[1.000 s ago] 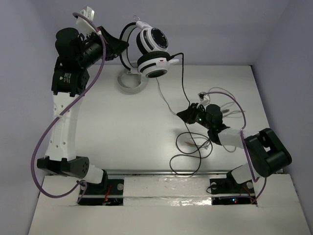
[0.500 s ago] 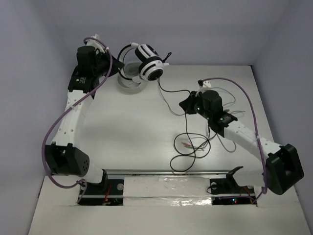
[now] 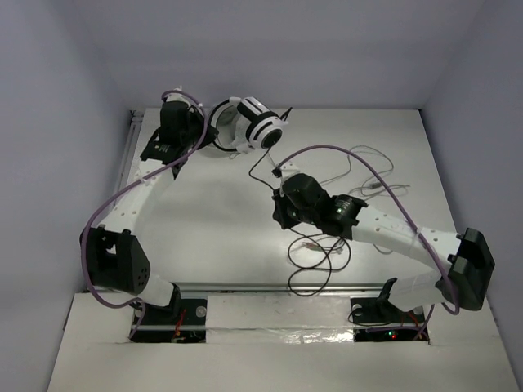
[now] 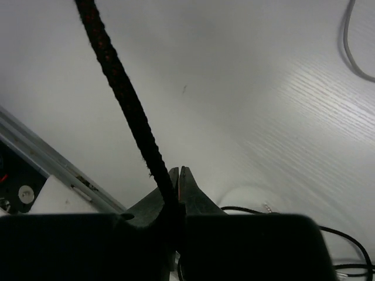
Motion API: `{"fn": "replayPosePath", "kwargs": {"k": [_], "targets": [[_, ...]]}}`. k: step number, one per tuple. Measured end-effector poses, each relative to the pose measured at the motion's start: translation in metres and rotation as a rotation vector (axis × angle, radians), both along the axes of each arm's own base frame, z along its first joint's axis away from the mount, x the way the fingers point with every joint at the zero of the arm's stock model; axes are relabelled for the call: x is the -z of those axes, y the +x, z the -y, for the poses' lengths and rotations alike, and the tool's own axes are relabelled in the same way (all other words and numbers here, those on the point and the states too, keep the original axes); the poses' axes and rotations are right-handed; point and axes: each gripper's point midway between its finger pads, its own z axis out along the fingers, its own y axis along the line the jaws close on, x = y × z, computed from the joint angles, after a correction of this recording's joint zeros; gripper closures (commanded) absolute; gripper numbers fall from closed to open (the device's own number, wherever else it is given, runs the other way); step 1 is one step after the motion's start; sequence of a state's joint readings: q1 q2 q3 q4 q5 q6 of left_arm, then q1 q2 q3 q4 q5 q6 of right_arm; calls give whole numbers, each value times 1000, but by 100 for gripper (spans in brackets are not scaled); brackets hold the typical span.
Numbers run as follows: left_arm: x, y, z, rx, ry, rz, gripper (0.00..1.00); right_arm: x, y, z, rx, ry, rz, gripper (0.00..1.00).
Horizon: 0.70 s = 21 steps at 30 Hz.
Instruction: Wrap the headphones
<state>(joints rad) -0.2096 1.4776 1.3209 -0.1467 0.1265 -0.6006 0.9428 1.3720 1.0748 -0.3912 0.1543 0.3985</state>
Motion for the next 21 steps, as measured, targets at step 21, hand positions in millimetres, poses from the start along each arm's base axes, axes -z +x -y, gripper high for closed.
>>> {"fn": "replayPosePath", "kwargs": {"k": [21], "targets": [[53, -51, 68, 288, 420, -54, 100, -108, 0, 54, 71, -249, 250, 100]]}}
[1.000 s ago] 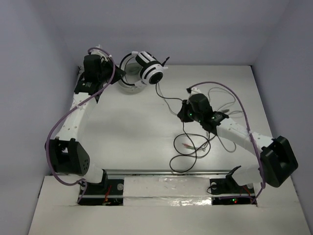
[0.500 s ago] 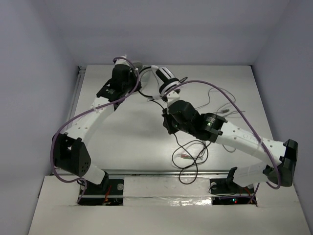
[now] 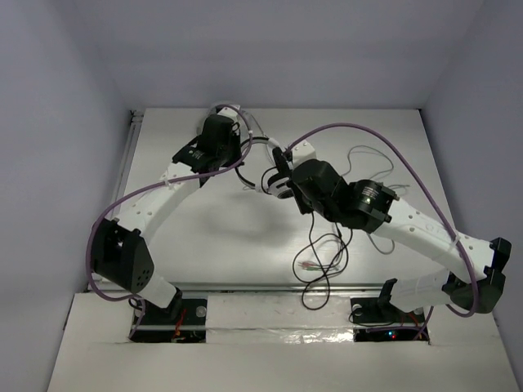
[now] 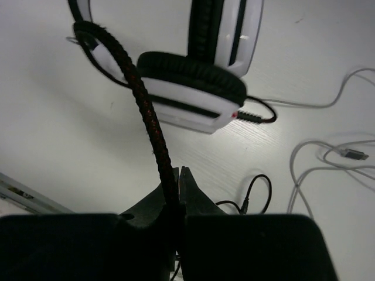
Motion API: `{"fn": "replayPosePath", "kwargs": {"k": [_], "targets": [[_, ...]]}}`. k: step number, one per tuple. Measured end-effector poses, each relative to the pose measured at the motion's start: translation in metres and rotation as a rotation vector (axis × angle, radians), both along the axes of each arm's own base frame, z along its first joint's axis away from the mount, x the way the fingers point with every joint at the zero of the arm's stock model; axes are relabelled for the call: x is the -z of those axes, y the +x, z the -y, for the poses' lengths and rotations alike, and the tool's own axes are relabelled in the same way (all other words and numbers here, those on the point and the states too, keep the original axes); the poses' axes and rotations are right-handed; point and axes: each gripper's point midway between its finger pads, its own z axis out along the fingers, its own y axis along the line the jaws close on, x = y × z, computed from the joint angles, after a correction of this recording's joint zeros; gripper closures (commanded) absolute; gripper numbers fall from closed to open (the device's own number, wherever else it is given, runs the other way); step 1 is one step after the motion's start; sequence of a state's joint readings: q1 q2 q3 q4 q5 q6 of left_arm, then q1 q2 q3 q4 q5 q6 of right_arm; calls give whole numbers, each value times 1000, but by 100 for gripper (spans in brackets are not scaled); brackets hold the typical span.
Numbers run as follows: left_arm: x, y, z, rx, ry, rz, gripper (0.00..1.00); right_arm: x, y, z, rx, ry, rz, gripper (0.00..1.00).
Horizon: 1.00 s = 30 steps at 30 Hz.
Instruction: Wrap the headphones
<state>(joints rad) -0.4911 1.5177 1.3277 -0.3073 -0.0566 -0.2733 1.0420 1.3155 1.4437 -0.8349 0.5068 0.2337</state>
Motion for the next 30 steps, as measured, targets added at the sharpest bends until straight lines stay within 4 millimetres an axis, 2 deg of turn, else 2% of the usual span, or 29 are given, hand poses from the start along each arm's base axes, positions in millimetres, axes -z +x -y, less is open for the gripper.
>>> {"fn": "replayPosePath", "kwargs": {"k": [7, 14, 22, 30], "targets": [[-17, -11, 16, 201, 41, 25, 100, -9, 9, 13, 51, -46, 61, 100], [-11, -31, 29, 344, 66, 0, 100, -17, 21, 31, 125, -108, 130, 100], [-2, -59, 52, 495, 27, -32, 100, -21, 47, 52, 218, -115, 173, 100], [-30, -73, 63, 575, -46, 31, 100, -9, 61, 65, 267, -107, 172, 99]]}}
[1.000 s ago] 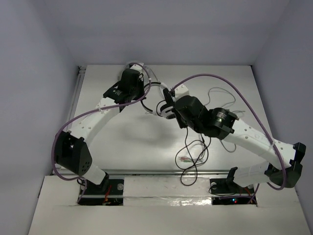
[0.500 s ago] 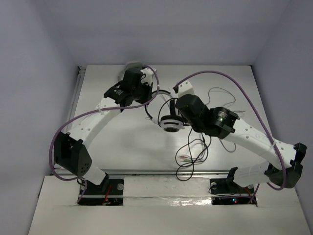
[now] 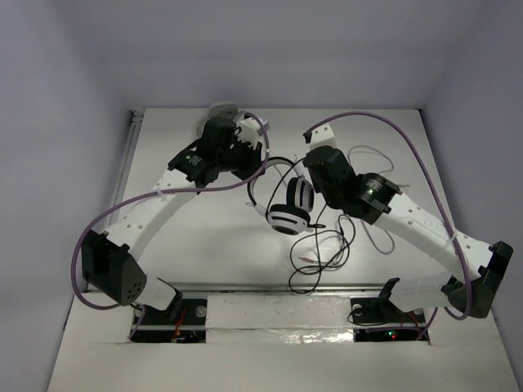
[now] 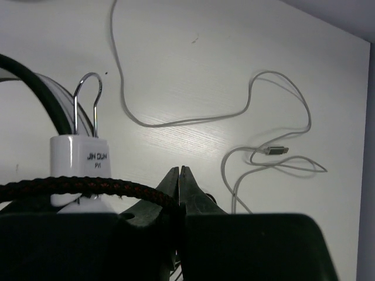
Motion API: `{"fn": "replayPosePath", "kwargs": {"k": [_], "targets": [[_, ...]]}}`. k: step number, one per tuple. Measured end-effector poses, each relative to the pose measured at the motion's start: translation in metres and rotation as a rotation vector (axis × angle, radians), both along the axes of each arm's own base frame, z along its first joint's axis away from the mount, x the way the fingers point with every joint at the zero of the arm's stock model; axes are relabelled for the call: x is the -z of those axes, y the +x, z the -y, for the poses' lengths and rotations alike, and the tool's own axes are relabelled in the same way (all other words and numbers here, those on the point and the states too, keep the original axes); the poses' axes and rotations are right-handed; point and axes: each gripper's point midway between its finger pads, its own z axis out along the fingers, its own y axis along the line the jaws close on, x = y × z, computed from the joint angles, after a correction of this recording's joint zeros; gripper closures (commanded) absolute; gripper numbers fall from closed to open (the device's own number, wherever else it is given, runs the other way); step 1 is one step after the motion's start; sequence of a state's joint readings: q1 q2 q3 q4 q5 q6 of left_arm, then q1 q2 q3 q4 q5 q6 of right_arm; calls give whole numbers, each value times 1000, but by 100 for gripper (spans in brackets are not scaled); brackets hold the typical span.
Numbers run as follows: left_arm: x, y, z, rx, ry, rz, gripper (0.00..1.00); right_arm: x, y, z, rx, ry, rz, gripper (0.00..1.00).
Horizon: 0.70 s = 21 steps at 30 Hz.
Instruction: Wrap the headphones
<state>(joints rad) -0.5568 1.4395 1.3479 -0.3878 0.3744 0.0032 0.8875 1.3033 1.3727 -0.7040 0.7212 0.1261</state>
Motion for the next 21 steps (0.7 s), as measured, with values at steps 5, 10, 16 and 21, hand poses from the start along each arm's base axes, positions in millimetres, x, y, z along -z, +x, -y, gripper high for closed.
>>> {"fn": "replayPosePath", "kwargs": {"k": [5, 10, 16, 21], "targets": [[-12, -6, 3, 36, -42, 13, 100, 8, 6, 5, 22, 26, 1, 98], [-22, -3, -2, 46, -101, 2, 100, 21, 7, 6, 36, 75, -6, 97], [-36, 6, -7, 46, -185, -2, 100, 23, 3, -1, -20, 245, -4, 90], [-53, 7, -8, 64, -263, 4, 100, 10, -5, -23, -137, 429, 18, 89]]}}
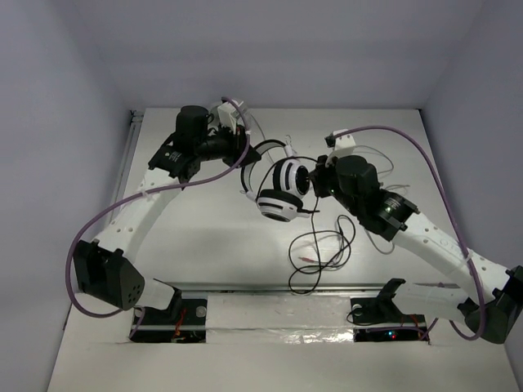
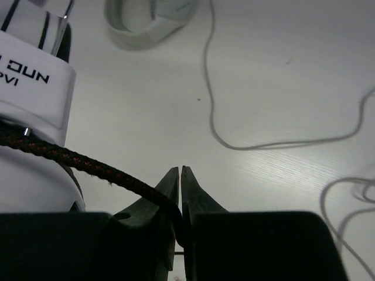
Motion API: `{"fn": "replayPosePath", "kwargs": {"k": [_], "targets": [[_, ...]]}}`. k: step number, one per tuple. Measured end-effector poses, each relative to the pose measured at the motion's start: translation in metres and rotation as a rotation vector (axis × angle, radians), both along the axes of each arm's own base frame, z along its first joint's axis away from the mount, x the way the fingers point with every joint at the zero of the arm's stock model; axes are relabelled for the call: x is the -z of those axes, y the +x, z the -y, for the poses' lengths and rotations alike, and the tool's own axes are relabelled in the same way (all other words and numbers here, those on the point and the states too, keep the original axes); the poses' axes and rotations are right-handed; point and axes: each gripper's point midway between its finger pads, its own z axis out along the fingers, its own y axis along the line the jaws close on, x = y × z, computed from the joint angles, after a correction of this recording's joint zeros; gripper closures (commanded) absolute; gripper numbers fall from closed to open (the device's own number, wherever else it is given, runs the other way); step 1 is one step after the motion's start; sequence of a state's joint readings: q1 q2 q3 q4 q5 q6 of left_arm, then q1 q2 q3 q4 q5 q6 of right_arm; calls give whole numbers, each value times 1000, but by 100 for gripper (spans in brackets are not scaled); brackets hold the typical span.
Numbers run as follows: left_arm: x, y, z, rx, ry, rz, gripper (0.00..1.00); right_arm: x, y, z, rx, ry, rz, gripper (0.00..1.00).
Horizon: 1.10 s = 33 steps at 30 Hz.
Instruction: Wrap the headphones
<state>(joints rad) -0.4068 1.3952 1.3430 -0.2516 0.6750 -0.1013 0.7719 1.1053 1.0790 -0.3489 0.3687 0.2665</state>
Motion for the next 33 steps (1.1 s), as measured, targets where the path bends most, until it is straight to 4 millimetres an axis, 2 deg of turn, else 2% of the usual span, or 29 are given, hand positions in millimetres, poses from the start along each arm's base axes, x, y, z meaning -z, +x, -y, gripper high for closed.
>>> {"fn": "replayPosePath", "kwargs": {"k": [1, 2, 4, 6, 11, 12, 13, 14, 18, 25, 33], "targets": [[-3, -1, 0, 5, -17, -1, 100, -3, -1, -6, -24, 32, 12, 89], [-7, -2, -1, 7, -35, 1, 100, -3, -1, -11, -48, 62, 20, 84], [-14, -3, -1, 14, -66, 1, 100, -2, -3, -19, -87, 121, 33, 83], [-23, -4, -1, 16, -98, 4, 100, 1, -4, -25, -130, 177, 49, 75], [-39, -8, 0, 14, -156, -7, 100, 10, -1, -29, -201, 299, 75, 63], [-42, -9, 1, 12, -166, -10, 100, 7, -2, -33, -225, 326, 85, 60], [-45, -10, 1, 9, -174, -10, 100, 14, -2, -32, -230, 328, 74, 60], [-48, -10, 0, 1, -182, -13, 100, 15, -2, -35, -246, 343, 79, 55], [-67, -9, -4, -27, -228, -7, 100, 27, -7, -49, -318, 394, 68, 53], [-97, 0, -15, -122, -287, 12, 100, 72, -16, -64, -387, 431, -33, 52], [-126, 12, -29, -245, -302, 57, 100, 89, -18, -77, -437, 468, -71, 51]]}}
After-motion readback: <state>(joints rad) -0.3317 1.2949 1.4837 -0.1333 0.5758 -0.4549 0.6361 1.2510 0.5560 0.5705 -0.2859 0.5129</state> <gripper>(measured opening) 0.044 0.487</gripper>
